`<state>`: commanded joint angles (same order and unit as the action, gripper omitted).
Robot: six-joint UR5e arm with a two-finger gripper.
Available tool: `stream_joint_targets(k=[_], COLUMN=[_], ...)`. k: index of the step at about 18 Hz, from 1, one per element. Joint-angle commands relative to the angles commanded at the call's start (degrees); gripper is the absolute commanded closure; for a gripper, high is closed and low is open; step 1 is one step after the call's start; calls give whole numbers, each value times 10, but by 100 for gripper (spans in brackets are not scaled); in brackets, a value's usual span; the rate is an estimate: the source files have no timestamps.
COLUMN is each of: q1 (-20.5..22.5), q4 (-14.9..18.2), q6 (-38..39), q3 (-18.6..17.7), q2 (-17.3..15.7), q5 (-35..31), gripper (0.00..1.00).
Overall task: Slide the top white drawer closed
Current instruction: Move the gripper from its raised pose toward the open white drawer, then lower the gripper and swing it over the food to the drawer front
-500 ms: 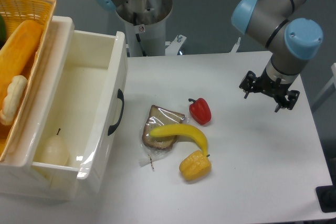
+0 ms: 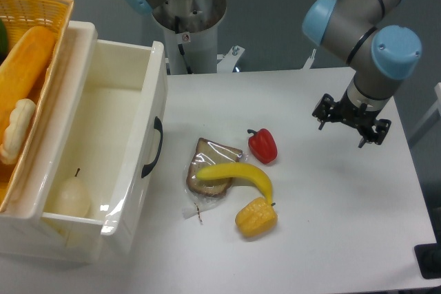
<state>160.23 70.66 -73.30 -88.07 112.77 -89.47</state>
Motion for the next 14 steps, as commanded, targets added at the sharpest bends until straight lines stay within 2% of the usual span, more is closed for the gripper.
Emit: stream_joint_targets(k=[4, 8, 12, 14], q1=[-14, -19, -44, -56], q4=[-3, -4, -4, -11], q6=[49, 54, 80, 122], q3=[-3, -34, -35, -35], q2=[-4, -25, -37, -39], q5=[-4, -4, -2, 7], gripper=[0, 0, 0, 7])
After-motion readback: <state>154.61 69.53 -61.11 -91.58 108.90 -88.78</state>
